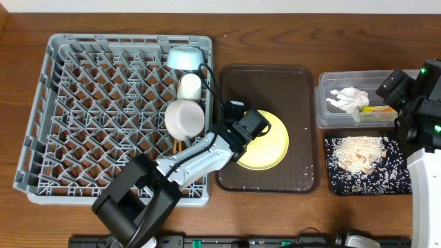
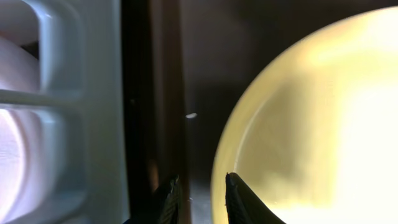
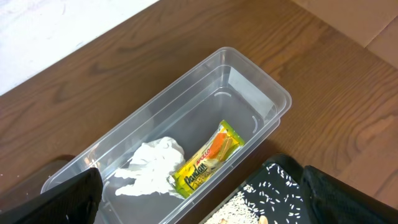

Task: Sort waste into correct bins and load items into the dishwasher rack
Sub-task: 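Grasp the rim of the yellow plate with the left gripper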

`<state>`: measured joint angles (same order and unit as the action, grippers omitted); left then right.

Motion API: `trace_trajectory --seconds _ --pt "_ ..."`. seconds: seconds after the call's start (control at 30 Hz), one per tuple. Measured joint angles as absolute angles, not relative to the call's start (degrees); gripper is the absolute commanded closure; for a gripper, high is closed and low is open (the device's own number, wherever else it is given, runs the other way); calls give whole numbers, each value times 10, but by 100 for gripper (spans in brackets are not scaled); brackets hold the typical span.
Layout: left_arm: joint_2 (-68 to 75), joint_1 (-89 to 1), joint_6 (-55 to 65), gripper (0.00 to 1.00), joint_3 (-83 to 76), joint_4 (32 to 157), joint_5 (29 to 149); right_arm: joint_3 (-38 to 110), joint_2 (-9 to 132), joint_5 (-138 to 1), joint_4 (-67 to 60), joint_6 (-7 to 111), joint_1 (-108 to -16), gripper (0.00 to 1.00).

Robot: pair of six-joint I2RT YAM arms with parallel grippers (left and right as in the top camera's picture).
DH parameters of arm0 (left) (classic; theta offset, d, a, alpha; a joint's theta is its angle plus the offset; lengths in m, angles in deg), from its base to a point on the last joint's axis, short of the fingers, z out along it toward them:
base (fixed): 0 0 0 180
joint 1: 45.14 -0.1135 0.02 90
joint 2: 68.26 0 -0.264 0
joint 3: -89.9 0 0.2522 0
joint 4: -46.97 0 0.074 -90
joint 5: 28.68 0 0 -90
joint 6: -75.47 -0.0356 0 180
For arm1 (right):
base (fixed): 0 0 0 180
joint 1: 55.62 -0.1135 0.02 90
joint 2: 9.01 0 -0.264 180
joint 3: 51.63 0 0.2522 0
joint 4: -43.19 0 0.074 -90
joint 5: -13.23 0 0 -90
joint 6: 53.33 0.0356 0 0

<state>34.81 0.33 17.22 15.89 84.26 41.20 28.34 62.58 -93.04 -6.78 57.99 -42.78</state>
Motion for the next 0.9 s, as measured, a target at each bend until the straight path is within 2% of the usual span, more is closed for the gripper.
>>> trace_trajectory --seconds 0.67,0.9 --pt "348 3 183 71 159 846 471 283 626 -930 -68 580 -428 1" --pt "364 3 185 67 159 840 474 283 626 -930 -68 580 -428 1"
